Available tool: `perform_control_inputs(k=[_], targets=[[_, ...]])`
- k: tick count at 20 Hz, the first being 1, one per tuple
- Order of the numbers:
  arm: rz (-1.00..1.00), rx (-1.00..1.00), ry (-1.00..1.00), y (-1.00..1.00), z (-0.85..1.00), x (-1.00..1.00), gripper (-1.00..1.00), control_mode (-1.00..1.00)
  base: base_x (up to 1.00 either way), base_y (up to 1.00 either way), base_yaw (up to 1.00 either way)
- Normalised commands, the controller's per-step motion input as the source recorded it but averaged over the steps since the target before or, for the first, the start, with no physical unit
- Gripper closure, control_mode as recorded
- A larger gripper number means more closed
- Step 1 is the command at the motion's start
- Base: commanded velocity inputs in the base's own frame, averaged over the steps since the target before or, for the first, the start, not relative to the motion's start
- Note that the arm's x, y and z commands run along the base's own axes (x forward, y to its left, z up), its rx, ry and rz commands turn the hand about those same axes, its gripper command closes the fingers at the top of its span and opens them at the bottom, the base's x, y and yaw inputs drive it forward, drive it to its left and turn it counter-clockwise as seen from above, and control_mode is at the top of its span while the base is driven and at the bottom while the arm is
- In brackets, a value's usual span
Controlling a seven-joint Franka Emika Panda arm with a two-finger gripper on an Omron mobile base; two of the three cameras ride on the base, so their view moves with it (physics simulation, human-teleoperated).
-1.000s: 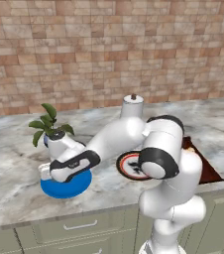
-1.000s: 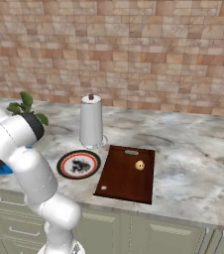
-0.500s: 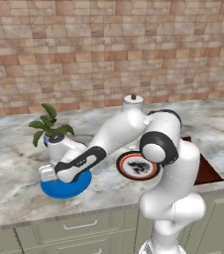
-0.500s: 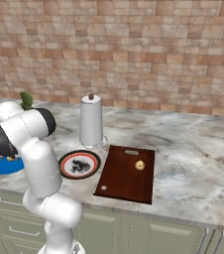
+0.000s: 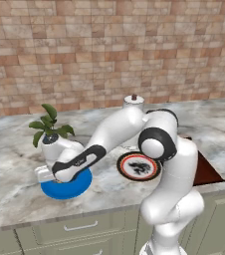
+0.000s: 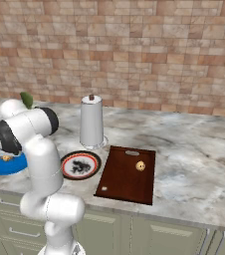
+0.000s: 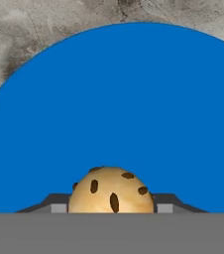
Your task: Move the dessert items from the plate to the tray.
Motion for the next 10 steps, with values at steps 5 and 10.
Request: perform_control_inputs(k=[5, 10], targets=[[0.00, 0.01, 0.00, -0.29, -0.01, 0.00, 1.00, -1.00, 0.00, 0.00, 0.00], [0.00, 0.10, -0.09, -0.56, 0.44, -0.18, 1.00, -1.00, 0.00, 0.00, 0.00]])
